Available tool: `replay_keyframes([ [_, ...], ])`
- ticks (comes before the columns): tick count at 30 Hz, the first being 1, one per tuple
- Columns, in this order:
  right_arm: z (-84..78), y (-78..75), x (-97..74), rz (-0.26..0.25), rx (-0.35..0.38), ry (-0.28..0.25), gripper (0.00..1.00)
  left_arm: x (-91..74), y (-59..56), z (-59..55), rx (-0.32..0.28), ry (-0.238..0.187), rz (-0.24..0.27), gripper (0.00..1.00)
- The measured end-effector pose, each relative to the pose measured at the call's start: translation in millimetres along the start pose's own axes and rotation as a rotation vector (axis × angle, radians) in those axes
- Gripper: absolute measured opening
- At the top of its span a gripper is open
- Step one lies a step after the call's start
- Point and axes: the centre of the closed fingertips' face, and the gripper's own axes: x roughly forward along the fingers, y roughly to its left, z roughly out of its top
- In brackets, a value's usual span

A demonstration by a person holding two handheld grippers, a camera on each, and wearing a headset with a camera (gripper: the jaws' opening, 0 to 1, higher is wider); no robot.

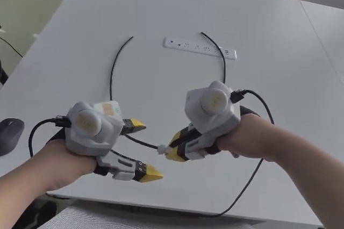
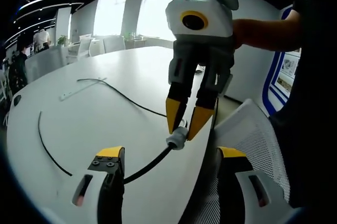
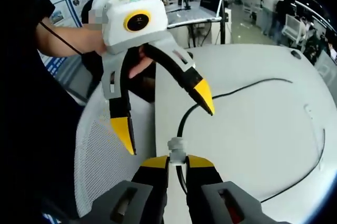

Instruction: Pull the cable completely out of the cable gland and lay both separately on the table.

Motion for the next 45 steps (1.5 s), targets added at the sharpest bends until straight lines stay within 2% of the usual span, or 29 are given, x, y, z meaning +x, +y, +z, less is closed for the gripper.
replay_keyframes([
  [5,-1.5,0.3,-3.4,0.0,-0.025,0.003,0.06,2.3,-2.8,4.4,0.009,-0.021,-0.022,0.66],
  [11,1.6,4.4,-9.0,0.008,-0.067,-0.009,0.06,2.3,-7.0,14.9,0.016,-0.073,-0.058,0.51],
  [17,0.8,6.7,-11.4,0.005,-0.116,-0.015,0.06,3.7,-9.7,14.6,0.012,-0.066,-0.073,0.45],
  [22,1.8,10.5,-14.0,0.019,-0.141,-0.029,0.06,3.8,-14.0,15.5,-0.014,-0.083,-0.095,0.42],
  [26,2.2,12.6,-15.2,0.025,-0.161,-0.035,0.06,3.4,-19.3,15.4,-0.013,-0.086,-0.123,0.31],
  [31,3.6,13.5,-16.5,0.029,-0.184,-0.047,0.06,2.9,-22.6,19.9,-0.038,-0.115,-0.144,0.27],
  [38,0.8,15.8,-16.5,0.033,-0.206,-0.045,0.06,4.0,-29.5,20.3,-0.028,-0.114,-0.161,0.17],
  [45,-1.7,18.6,-17.3,0.041,-0.242,-0.051,0.06,4.2,-35.4,21.0,-0.015,-0.117,-0.173,0.16],
])
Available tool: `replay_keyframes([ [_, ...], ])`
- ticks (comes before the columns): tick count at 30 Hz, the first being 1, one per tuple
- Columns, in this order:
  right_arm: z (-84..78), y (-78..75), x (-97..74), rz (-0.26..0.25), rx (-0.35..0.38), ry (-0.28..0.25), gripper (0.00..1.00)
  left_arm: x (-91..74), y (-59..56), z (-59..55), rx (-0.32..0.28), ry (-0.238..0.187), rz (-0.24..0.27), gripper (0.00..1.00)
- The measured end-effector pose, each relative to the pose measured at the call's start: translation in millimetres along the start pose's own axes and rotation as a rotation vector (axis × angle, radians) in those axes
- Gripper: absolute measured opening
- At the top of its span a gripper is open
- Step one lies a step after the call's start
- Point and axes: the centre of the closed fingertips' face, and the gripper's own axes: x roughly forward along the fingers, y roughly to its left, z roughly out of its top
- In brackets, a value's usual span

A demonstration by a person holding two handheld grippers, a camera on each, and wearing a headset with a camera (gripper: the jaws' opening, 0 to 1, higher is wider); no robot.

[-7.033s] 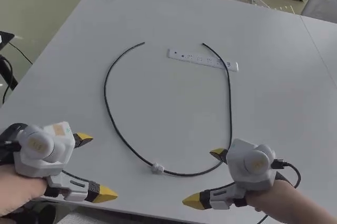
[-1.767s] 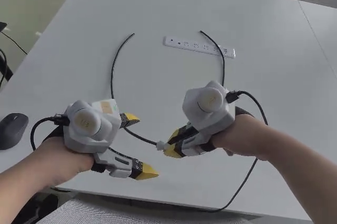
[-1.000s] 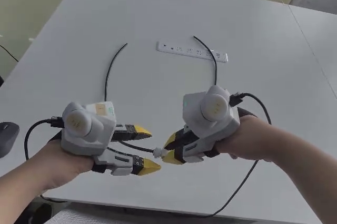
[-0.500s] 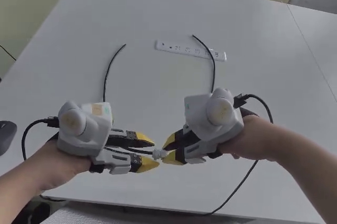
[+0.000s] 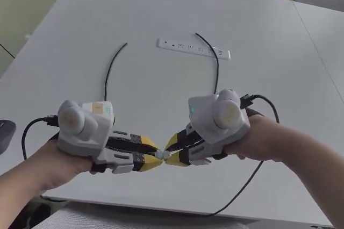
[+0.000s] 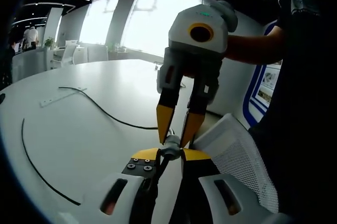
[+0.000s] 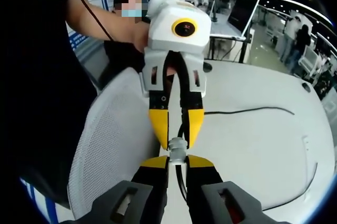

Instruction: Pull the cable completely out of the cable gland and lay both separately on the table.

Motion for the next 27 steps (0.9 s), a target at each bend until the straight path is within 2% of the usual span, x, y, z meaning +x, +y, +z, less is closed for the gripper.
replay_keyframes([
  [2,-1.1,0.6,-0.2,-0.003,-0.029,-0.002,0.06,0.6,-1.0,0.4,0.033,0.004,0.001,0.16],
  [8,-3.0,1.5,-2.2,-0.009,-0.061,-0.011,0.06,2.5,-3.2,1.5,0.049,0.008,0.002,0.15],
  [20,-0.8,-3.1,-8.9,-0.044,-0.039,-0.052,0.07,2.8,-0.2,8.6,0.018,-0.008,0.018,0.15],
  [23,-1.4,-2.2,-9.8,-0.041,-0.023,-0.053,0.07,4.2,-1.6,8.9,0.017,-0.002,0.013,0.15],
  [25,-2.8,-2.2,-10.3,-0.039,0.014,-0.053,0.07,4.8,-1.9,9.0,0.0,-0.004,0.012,0.15],
  [27,-1.9,-2.8,-11.3,-0.05,-0.003,-0.057,0.06,4.9,-0.9,10.4,0.004,-0.007,0.016,0.15],
])
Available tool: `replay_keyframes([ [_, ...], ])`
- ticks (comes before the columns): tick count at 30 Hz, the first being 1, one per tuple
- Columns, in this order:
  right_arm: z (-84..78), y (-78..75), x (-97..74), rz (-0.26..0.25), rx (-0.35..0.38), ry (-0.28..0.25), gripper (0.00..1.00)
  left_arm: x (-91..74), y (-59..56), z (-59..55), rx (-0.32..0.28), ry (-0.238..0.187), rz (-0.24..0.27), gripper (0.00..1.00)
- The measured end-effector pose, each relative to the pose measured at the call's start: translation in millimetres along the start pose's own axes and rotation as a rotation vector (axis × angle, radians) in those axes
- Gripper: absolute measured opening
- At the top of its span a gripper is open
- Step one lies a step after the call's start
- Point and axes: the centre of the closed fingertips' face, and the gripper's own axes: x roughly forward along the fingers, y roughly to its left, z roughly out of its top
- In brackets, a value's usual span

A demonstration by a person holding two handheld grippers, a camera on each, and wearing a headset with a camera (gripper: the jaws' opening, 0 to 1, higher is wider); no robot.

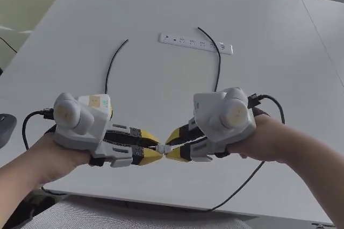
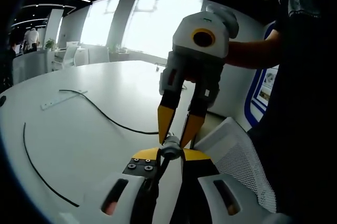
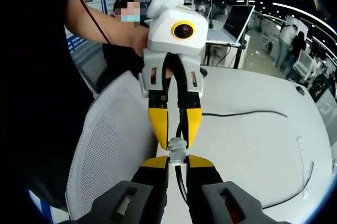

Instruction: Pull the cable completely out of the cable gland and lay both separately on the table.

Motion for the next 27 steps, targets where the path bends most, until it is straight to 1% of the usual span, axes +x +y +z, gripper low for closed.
replay_keyframes([
  [2,0.3,-0.4,-1.3,-0.002,0.01,-0.003,0.06,-0.1,0.1,1.4,-0.007,-0.002,-0.002,0.15],
  [3,1.5,-1.7,-3.0,-0.007,0.023,-0.01,0.06,-0.6,1.2,3.0,-0.037,-0.008,0.0,0.15],
  [5,2.5,-3.6,-4.8,-0.009,0.026,-0.022,0.06,-0.9,2.3,5.1,-0.031,-0.015,0.002,0.16],
  [8,3.0,-4.1,-5.1,-0.003,0.043,-0.028,0.06,-0.5,2.6,6.5,-0.045,-0.016,0.0,0.16],
  [9,2.8,-3.9,-4.8,-0.003,0.039,-0.029,0.06,-0.2,2.3,6.5,-0.035,-0.015,0.0,0.15],
  [10,2.3,-3.8,-4.4,-0.003,0.027,-0.028,0.06,0.4,2.0,6.2,-0.012,-0.009,0.001,0.15],
  [12,1.6,-3.5,-3.7,-0.004,0.008,-0.026,0.06,1.2,2.4,5.6,-0.009,-0.004,0.004,0.15],
  [16,0.8,-3.0,-4.1,-0.003,-0.001,-0.031,0.06,2.0,2.5,5.3,-0.008,-0.003,0.001,0.15],
  [19,-1.7,-2.5,-4.3,-0.007,-0.026,-0.027,0.06,3.7,1.9,4.3,-0.005,0.007,-0.012,0.15],
  [23,-4.3,-2.7,-4.3,-0.007,-0.02,-0.022,0.06,7.7,1.7,3.2,0.001,0.018,-0.017,0.15],
  [27,-5.4,-3.0,-4.9,-0.018,-0.032,-0.022,0.07,8.4,2.4,3.1,-0.013,0.017,-0.017,0.15],
])
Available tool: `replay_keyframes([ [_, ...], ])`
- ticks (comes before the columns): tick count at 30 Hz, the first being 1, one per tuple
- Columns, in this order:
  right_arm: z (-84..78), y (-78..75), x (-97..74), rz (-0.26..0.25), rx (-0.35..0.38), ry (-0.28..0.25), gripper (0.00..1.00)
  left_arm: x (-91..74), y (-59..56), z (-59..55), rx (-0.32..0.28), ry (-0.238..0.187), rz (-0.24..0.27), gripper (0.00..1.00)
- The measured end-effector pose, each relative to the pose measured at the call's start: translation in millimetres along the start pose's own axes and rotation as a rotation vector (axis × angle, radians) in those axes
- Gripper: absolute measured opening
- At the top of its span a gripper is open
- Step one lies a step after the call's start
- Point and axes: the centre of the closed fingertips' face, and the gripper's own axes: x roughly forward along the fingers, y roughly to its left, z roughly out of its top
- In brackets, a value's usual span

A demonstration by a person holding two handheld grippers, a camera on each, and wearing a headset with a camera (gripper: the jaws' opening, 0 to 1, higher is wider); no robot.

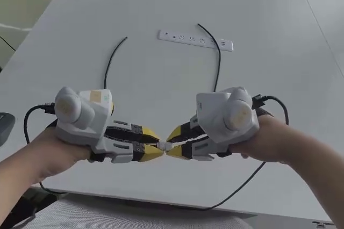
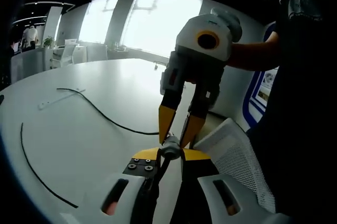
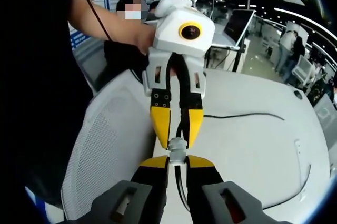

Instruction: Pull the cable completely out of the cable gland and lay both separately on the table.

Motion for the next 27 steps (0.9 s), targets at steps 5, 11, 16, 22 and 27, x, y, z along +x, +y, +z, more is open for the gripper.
replay_keyframes([
  [5,8.4,-5.9,-5.2,-0.004,0.126,-0.102,0.08,-4.4,2.3,6.5,0.006,-0.026,0.003,0.14],
  [11,9.0,-7.1,-10.2,0.019,0.153,-0.133,0.08,-6.1,1.5,10.6,0.007,-0.034,-0.004,0.14],
  [16,15.5,-10.1,-15.7,0.073,0.296,-0.229,0.11,-7.2,3.3,11.3,0.026,-0.029,-0.003,0.14],
  [22,14.3,-16.0,-19.5,0.171,0.485,-0.32,0.16,-10.4,3.2,17.6,0.043,-0.049,-0.008,0.15],
  [27,20.9,-20.3,-25.6,0.267,0.609,-0.4,0.13,-12.1,0.8,20.5,0.063,-0.055,-0.011,0.15],
])
